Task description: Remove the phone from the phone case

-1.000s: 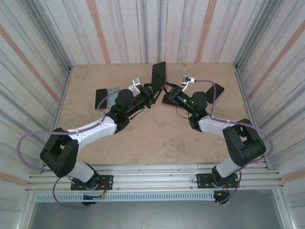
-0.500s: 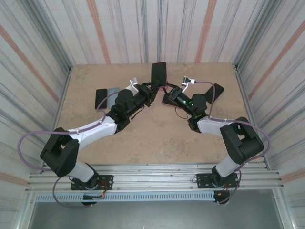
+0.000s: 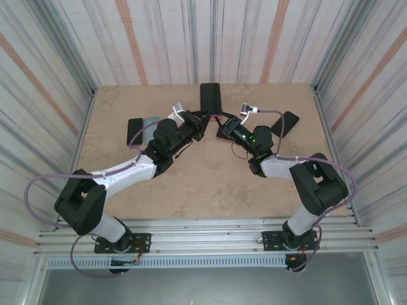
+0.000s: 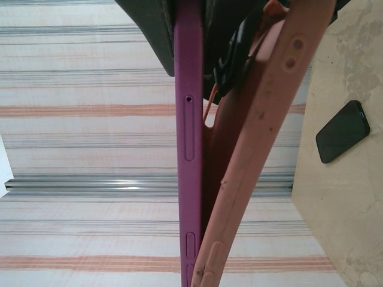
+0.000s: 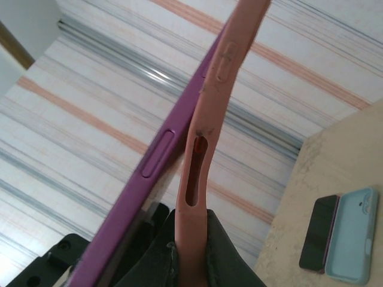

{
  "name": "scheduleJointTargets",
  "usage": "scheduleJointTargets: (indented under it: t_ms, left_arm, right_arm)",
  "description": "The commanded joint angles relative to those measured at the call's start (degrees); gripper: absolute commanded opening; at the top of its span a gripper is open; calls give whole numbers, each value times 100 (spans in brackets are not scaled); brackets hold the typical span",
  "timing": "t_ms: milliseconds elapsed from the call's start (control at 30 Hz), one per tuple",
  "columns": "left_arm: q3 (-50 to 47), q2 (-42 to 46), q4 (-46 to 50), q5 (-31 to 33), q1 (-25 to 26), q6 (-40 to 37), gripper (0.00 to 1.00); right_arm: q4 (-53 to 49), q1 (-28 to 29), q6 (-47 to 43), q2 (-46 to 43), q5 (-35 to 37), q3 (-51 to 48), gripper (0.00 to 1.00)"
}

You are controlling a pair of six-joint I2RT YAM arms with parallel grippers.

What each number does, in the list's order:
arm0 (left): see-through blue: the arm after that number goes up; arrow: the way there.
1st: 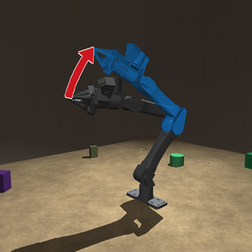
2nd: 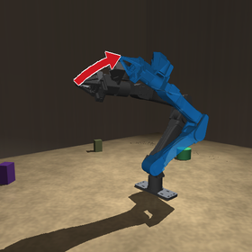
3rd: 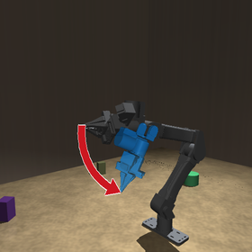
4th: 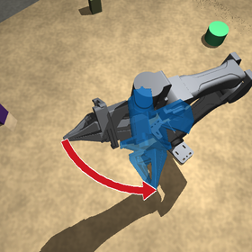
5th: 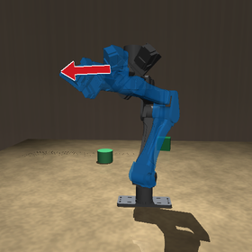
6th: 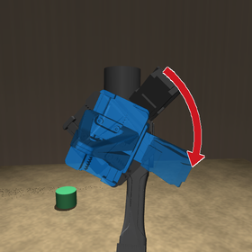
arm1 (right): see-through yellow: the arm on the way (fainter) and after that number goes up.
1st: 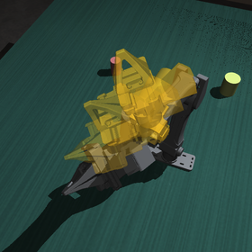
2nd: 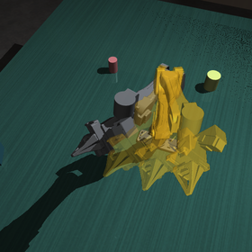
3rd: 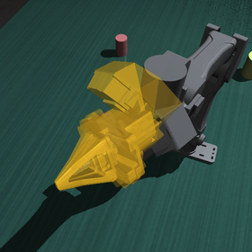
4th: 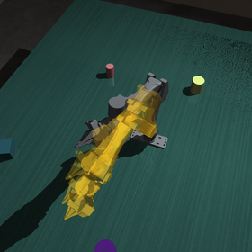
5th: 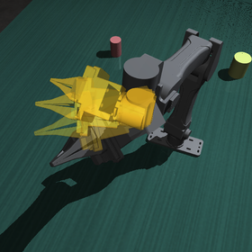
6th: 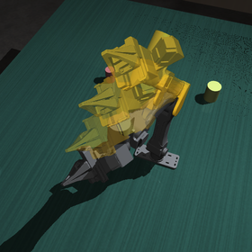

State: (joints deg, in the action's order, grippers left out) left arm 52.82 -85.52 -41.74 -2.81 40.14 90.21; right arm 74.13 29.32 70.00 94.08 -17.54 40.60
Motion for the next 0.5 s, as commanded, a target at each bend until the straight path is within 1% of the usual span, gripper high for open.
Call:
scheduleJointTargets:
  t_ms: [0, 67, 133, 200, 333, 467]
  left_arm:
    - [279, 258, -256, 37, -6, -193, 2]
    - [313, 297, -172, 6, 20, -248, 2]
    - [374, 278, -129, -60, 46, -285, 2]
    - [442, 227, -141, -165, 55, -250, 2]
    - [517, 205, -7, -390, 34, -314, 2]
    - [361, 351, 173, -598, -121, -399, 1]
  right_arm:
    - [-632, 132, -187, -99, 304, 118, 0]
    - [-1137, 185, -233, -178, 493, 205, 0]
    - [-1628, 249, -479, -240, 732, 319, 0]
    - [-2015, 288, -461, -245, 908, 433, 0]
    - [-2441, 302, -534, -217, 1170, 547, 0]
    - [-2665, 191, -540, -179, 1324, 483, 0]
